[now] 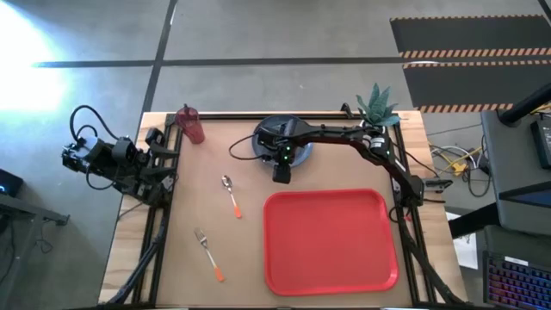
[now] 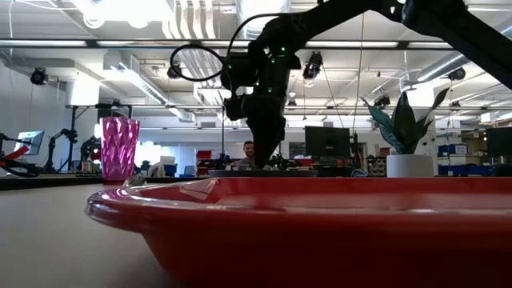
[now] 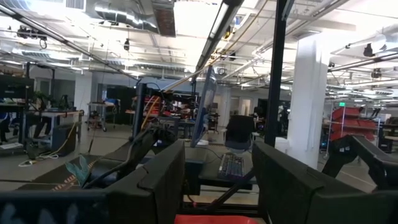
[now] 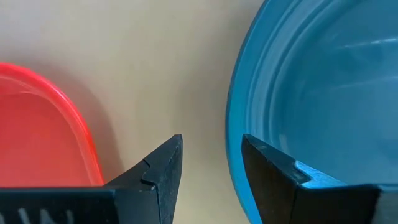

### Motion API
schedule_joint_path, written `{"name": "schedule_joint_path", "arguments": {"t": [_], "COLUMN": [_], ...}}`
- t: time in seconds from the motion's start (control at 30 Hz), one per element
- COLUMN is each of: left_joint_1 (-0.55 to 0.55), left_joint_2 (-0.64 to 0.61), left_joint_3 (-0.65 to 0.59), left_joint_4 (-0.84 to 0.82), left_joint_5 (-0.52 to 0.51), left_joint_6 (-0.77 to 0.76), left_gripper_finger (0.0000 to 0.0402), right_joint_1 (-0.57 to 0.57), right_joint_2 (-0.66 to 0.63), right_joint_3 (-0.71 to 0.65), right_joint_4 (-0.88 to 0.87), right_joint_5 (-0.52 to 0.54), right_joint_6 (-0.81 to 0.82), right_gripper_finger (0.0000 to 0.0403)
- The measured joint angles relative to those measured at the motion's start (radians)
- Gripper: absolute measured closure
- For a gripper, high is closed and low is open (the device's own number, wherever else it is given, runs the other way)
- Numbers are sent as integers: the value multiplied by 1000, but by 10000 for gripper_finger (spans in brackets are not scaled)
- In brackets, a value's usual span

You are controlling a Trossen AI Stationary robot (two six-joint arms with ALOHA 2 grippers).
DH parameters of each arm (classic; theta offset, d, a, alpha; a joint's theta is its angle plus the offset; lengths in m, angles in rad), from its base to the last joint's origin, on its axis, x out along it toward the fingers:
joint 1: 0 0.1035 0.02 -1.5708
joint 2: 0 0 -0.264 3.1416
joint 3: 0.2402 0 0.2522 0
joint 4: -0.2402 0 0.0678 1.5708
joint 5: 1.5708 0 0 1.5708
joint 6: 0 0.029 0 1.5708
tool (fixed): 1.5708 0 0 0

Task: Pick and place plate/cup/fork/spoon on tray
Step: Put the blue plate on the orange serving tray

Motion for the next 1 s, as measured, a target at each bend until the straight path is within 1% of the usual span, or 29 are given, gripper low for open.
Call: {"name": "schedule_joint_path", "arguments": {"t": [0.17,0.6,0.77,1.0], "left_joint_1": [0,0,0,0], "left_joint_2": [0,0,0,0], "left_joint_3": [0,0,0,0], "left_joint_4": [0,-7,-8,-8], "left_joint_5": [1,28,30,31], "left_joint_6": [-1,-2,-2,-2], "left_gripper_finger": [230,230,230,230], "right_joint_1": [-6,-26,-34,-43], "right_joint_2": [0,0,0,0], "right_joint_3": [-39,-123,-122,-86], "right_joint_4": [48,96,105,108], "right_joint_5": [-6,-7,-8,-5], "right_joint_6": [0,-7,-8,-23], "right_gripper_finger": [245,245,245,245]}}
